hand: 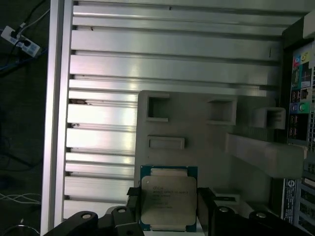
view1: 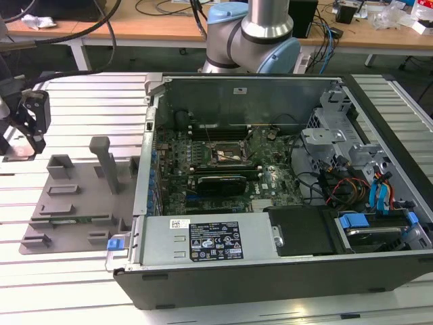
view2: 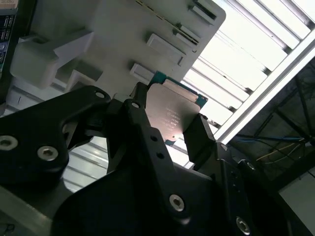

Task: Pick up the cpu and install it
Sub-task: 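Pick up the cpu and move it towards the insertion slot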

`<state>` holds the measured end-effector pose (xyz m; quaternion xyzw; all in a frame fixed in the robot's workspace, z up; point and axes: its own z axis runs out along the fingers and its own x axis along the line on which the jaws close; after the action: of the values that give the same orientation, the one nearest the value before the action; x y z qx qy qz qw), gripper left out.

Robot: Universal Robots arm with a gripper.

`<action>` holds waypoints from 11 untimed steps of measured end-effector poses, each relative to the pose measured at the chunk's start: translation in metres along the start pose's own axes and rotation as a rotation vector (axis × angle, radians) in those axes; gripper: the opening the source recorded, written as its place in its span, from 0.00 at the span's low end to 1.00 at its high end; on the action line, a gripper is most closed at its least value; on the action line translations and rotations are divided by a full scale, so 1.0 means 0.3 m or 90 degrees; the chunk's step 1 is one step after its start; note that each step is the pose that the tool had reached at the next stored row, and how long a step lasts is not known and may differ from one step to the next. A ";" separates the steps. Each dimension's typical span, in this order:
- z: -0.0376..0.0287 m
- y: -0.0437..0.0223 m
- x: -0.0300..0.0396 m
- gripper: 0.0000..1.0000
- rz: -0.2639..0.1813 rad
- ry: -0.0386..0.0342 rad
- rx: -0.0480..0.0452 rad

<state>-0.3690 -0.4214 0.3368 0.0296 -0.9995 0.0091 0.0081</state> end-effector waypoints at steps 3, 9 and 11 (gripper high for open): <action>-0.015 0.002 0.000 0.55 0.000 0.0000 0.0000; -0.045 0.007 0.000 0.55 0.000 0.0000 0.0000; -0.056 0.008 0.000 0.55 0.000 0.0000 0.0000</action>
<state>-0.3690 -0.4187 0.3537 0.0295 -0.9995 0.0091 0.0081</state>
